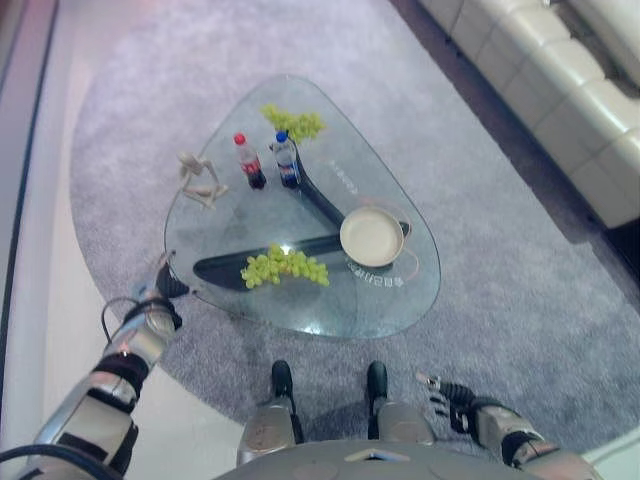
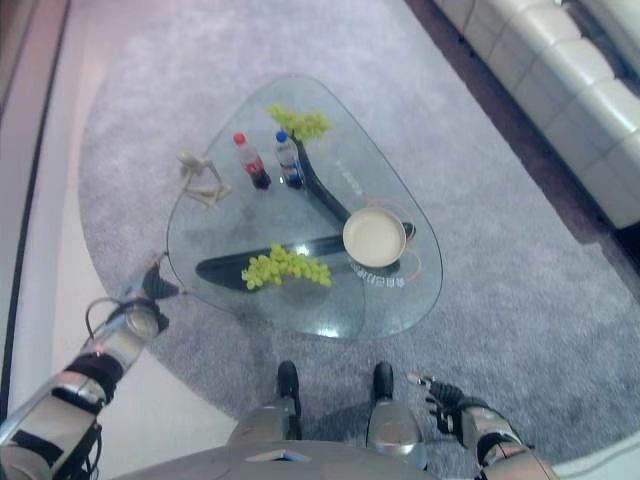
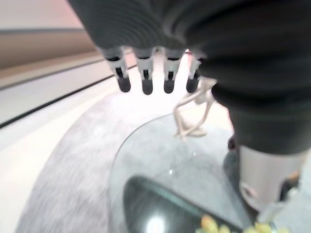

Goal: Pick up fruits into the plate

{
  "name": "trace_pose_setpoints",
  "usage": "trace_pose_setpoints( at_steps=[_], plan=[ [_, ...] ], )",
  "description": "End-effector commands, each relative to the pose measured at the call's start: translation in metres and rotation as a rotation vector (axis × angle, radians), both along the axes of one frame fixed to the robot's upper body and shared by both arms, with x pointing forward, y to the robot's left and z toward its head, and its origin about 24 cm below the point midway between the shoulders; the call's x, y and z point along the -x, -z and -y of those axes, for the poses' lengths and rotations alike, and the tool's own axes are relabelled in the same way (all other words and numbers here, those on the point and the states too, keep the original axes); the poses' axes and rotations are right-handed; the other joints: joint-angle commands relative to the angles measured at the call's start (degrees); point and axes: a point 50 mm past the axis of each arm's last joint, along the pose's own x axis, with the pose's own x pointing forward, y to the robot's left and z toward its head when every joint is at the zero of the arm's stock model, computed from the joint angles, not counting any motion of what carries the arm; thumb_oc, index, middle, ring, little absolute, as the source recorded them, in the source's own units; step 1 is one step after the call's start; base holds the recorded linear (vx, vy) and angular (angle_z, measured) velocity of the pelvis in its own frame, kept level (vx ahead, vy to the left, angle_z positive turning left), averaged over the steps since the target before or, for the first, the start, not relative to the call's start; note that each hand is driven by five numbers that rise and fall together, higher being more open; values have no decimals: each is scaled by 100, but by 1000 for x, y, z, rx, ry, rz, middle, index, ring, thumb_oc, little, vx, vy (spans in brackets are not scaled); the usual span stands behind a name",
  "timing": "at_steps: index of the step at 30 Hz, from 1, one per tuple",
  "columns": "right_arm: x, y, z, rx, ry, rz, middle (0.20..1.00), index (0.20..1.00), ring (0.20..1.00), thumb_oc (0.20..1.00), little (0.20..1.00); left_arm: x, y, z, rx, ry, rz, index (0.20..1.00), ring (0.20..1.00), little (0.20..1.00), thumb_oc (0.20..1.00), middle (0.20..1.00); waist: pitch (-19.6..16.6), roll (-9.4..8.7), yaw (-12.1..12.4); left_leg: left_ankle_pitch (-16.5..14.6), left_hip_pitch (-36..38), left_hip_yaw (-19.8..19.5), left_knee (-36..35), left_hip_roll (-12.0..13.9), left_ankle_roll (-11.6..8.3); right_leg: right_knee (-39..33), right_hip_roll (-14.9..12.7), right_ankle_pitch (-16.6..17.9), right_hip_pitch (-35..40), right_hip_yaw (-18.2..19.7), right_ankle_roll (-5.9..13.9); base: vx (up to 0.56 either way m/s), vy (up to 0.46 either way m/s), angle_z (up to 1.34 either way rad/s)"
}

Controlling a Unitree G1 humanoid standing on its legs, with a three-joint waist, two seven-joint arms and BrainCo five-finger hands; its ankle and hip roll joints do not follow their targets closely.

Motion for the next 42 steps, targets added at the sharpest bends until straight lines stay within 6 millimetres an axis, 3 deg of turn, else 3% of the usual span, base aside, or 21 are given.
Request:
trace_pose_setpoints(
  at_steps=[1, 7, 14, 25, 36, 42],
  plan=[
    [-34, -19, -4, -22, 2, 132, 1000, 1000, 1000, 1000, 1000, -29, -60, -14, -188, -12, 143, 1000, 1000, 1000, 1000, 1000, 562, -1, -117, -665, -152, 58, 390, -282, 257, 735, 198, -364, -478, 91, -180, -153, -35, -3],
    [-76, -45, -19, -55, 20, 288, 1000, 1000, 1000, 1000, 1000, -56, -108, -3, -320, -8, 220, 1000, 1000, 1000, 1000, 1000, 1113, -20, -294, -600, -793, 26, 633, -354, 231, 1065, 246, -300, -1253, 87, -196, -164, -15, -4],
    [-77, -53, -26, -60, 1, 396, 1000, 1000, 1000, 1000, 1000, -72, -129, 7, -307, -43, 188, 1000, 1000, 1000, 1000, 1000, 1144, -144, -675, -531, -1460, 204, 801, -341, 209, 1242, 334, -187, -2067, 252, -162, -109, 24, -16],
    [-96, -66, -36, -125, 65, 484, 1000, 1000, 1000, 1000, 1000, -87, -132, 30, -388, -28, 146, 1000, 1000, 1000, 1000, 1000, 1144, -237, -856, -415, -2175, 263, 1074, -253, 94, 1555, 351, -160, -2823, 263, -182, -65, -31, -8],
    [-110, -80, -50, -223, 111, 552, 1000, 1000, 1000, 1000, 1000, -85, -122, 28, -388, -108, 38, 1000, 1000, 1000, 1000, 1000, 1144, -352, -961, -344, -2800, 329, 1267, -130, -24, 1832, 436, -235, -3447, 251, -188, -48, -23, -3],
    [-117, -88, -53, -297, 146, 586, 1000, 1000, 1000, 1000, 1000, -82, -110, 30, -518, -108, -54, 1000, 1000, 1000, 1000, 1000, 1144, -417, -990, -287, -3024, 300, 1239, -91, -52, 1857, 492, -200, -3677, 271, -198, -32, -14, -1]
  ],
)
